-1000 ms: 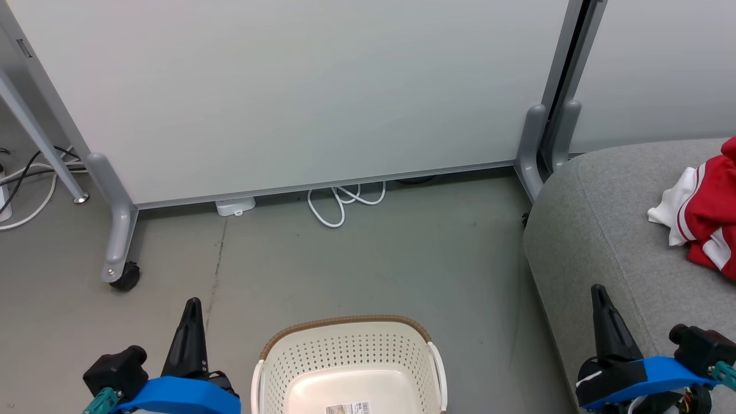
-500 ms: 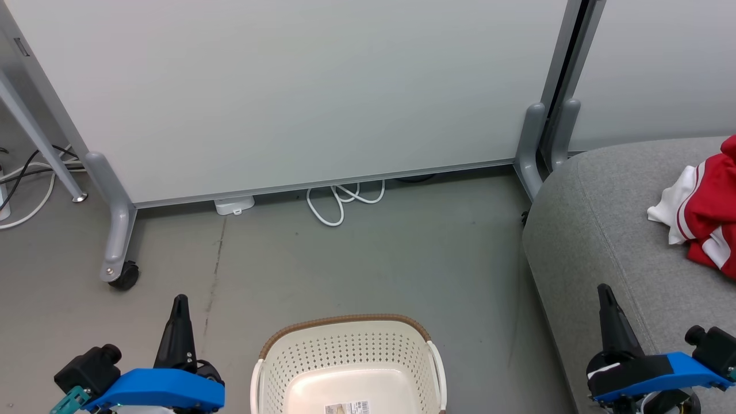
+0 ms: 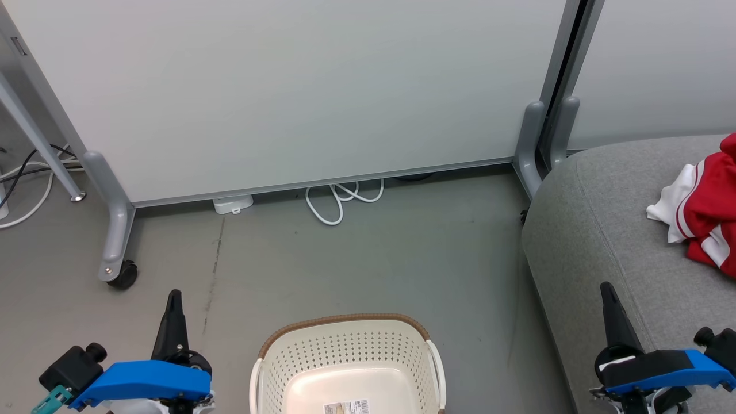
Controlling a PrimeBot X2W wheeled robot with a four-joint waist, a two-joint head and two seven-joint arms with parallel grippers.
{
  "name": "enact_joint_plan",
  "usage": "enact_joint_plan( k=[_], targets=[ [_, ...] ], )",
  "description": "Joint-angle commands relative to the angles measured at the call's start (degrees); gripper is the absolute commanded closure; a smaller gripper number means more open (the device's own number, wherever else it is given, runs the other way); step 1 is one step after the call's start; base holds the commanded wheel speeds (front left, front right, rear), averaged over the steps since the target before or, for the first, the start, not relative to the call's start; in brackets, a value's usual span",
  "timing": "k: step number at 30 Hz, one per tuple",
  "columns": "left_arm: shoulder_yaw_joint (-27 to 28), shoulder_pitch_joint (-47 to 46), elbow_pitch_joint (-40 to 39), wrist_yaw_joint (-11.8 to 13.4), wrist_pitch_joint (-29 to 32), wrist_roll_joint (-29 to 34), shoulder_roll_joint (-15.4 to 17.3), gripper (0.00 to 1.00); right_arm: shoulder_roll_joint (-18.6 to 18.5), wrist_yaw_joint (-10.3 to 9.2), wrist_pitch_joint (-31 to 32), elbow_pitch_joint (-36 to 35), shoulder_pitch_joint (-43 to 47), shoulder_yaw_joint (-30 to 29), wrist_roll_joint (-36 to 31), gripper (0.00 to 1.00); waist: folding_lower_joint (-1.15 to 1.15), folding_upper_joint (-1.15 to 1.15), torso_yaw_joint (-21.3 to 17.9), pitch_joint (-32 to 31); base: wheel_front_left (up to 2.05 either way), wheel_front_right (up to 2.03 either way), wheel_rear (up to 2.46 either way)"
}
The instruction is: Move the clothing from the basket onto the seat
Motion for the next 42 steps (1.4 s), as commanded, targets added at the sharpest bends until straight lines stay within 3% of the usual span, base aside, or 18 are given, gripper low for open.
enact_joint_plan(
  k=[1,42],
  targets=[
    [0.60,-1.65,-0.77,-0.27,0.54,-2.15,0.04,1.00,-0.20,0.02,0.49,-0.87,-1.59,-0.24,2.15,1.00,0.00,0.00,-0.02,0.02,0.00,0.00,0.00],
    [3.22,-3.17,-1.10,-0.50,6.80,-27.26,0.02,1.00,-0.25,0.02,6.78,-1.67,-2.26,-1.44,26.27,1.00,0.00,0.00,-0.42,0.59,0.00,0.00,0.00]
  ],
)
